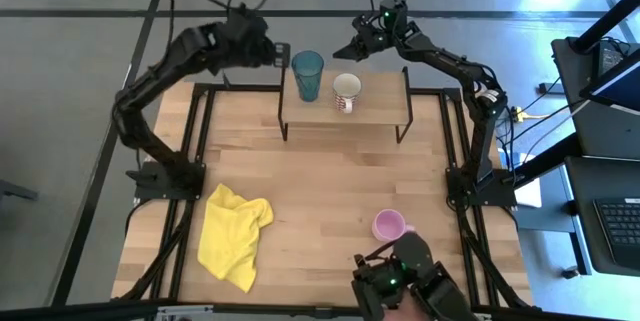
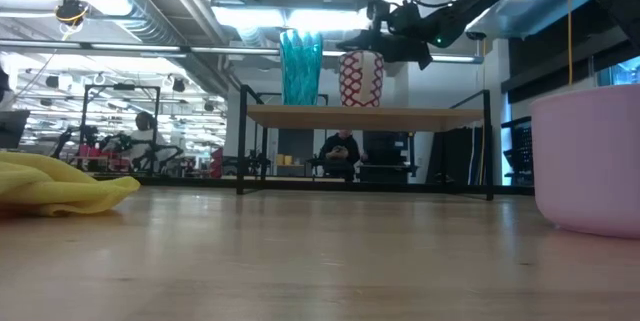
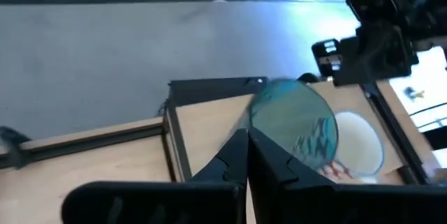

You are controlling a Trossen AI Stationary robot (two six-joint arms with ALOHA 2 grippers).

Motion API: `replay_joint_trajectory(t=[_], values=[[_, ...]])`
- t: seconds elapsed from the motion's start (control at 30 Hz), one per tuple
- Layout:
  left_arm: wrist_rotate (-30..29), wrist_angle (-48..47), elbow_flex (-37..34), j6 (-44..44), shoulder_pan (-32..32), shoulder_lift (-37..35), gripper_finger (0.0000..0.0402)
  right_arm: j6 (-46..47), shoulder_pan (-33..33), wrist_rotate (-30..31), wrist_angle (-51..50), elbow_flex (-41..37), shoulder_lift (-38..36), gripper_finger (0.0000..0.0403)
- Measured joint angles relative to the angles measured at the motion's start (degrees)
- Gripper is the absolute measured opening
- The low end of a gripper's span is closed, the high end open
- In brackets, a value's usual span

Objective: Stack small to large cups/mugs on shelf
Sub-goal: Adjust the blue cup on the shelf

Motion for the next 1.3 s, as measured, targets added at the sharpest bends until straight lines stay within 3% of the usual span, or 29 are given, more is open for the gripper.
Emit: replay_joint_trajectory(t=[0.2, 0.4, 0.57, 0.73, 1.1, 1.2, 1.3], values=[[7.2, 3.1, 0.0, 3.3, 8.8, 3.2, 0.0000, -0.4, 1.3, -1.2, -0.4, 0.0, 0.0, 0.0006], [20.5, 14.9, 0.0, 10.6, 16.2, 8.1, 0.0000, -1.8, 0.7, -0.8, -0.8, 0.0, 0.0, 0.0006], [26.6, 17.3, 0.0, 14.8, 20.2, 13.5, 0.0000, -1.9, 0.0, 0.5, -0.9, 0.0, 0.0, 0.0006], [36.9, 18.2, 0.0, 18.1, 22.2, 18.2, 0.0000, -1.9, -0.3, 2.9, -0.8, 0.0, -0.1, 0.0006], [56.2, 22.7, -0.1, 17.9, 22.5, 23.9, 0.0000, -1.9, -0.2, 2.1, -1.7, 0.0, -0.1, 0.0006], [63.8, 22.8, -0.1, 17.4, 22.9, 25.1, 0.0000, -2.4, -0.2, 2.1, -1.9, 0.0, -0.1, 0.0006], [66.2, 22.8, -0.1, 17.7, 23.1, 26.0, 0.0000, -3.1, -0.2, 2.1, -2.6, 0.0, -0.1, 0.0006]])
